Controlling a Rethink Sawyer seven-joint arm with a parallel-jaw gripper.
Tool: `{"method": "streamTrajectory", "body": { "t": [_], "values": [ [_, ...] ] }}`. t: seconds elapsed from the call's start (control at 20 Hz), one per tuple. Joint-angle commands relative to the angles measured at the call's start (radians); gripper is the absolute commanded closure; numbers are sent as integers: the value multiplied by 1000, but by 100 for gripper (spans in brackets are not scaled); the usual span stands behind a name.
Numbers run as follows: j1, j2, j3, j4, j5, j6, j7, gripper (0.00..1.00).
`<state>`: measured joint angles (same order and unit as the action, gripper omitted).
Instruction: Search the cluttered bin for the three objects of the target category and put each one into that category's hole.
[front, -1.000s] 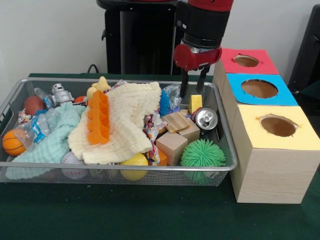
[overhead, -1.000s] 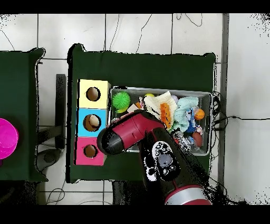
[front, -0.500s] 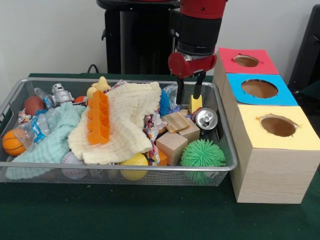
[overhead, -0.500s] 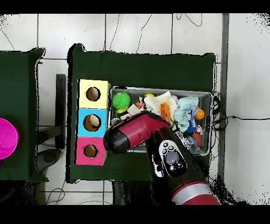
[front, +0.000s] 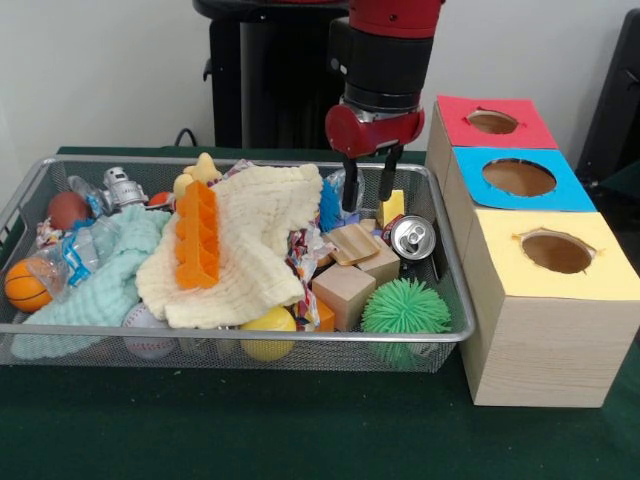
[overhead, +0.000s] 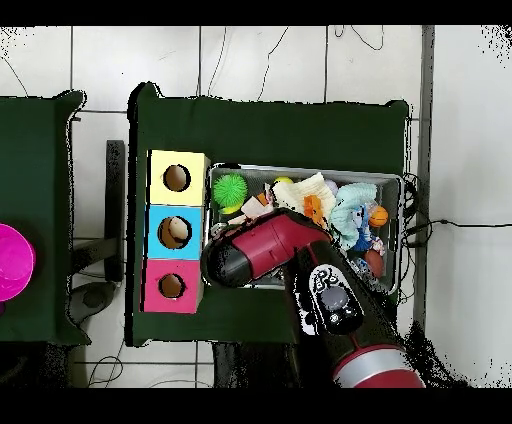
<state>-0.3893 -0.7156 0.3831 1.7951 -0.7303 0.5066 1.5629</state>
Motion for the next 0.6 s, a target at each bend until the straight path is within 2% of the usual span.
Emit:
{"method": "streamTrajectory", "body": {
  "t": [0.05, 0.35, 0.6],
  "values": [
    [4, 47, 36, -82, -40, -34, -12, 0],
    [2, 88, 41, -105, -63, -138, 15, 0],
    [8, 90, 3, -88, -95, -220, 35, 0]
  ]
}}
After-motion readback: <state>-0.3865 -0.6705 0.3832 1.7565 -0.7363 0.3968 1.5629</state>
